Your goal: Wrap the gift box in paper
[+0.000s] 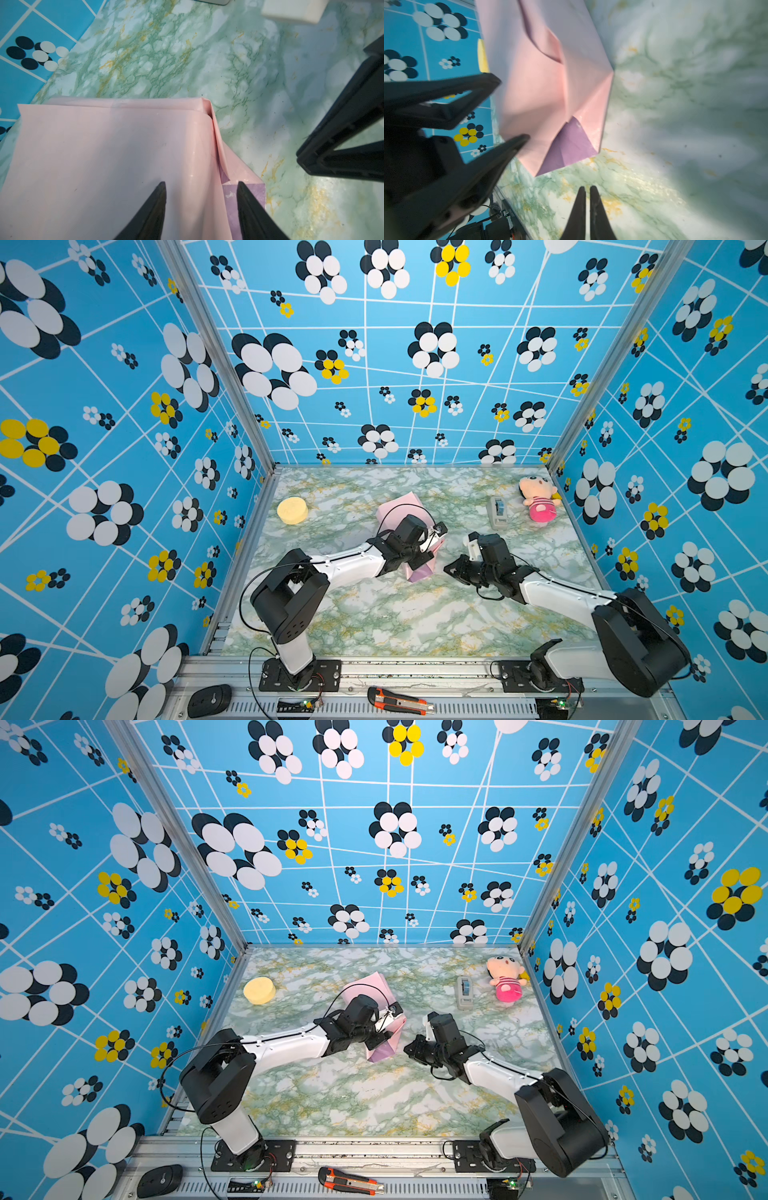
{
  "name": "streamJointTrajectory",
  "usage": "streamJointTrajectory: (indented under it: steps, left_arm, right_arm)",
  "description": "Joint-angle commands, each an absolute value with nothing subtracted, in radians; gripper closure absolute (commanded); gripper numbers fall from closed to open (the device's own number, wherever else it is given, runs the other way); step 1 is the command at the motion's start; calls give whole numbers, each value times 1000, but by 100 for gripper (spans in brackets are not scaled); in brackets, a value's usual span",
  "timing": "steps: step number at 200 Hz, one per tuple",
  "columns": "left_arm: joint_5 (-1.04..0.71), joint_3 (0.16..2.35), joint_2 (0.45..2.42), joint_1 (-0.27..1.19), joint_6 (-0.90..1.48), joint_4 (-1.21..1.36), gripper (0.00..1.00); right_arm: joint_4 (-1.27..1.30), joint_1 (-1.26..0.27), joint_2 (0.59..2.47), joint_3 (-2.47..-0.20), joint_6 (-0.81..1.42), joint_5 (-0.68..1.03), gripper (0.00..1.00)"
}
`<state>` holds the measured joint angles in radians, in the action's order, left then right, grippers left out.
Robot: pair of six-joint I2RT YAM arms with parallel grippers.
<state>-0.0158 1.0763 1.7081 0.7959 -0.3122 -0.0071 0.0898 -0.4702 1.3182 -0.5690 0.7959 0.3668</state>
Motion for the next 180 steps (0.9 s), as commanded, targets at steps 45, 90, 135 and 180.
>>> streamJointTrajectory:
  steps: [45, 90, 135, 180]
  left_arm:
    - [-31, 1187, 1477, 626, 98, -284, 29]
    - [-209, 1061, 1382, 396, 410, -301, 26]
    - [-293, 1008, 1413, 313, 506, -271, 26]
    - [-335, 999, 1469, 284, 554, -230, 26]
  right_arm:
    - [-216, -355, 1344, -878, 518, 348, 57]
    - [-318, -315, 1533, -1111, 397, 401, 39]
    - [-369, -306, 1710, -1290, 367, 480, 30]
    - [-414, -308, 1872, -1460, 373, 554, 28]
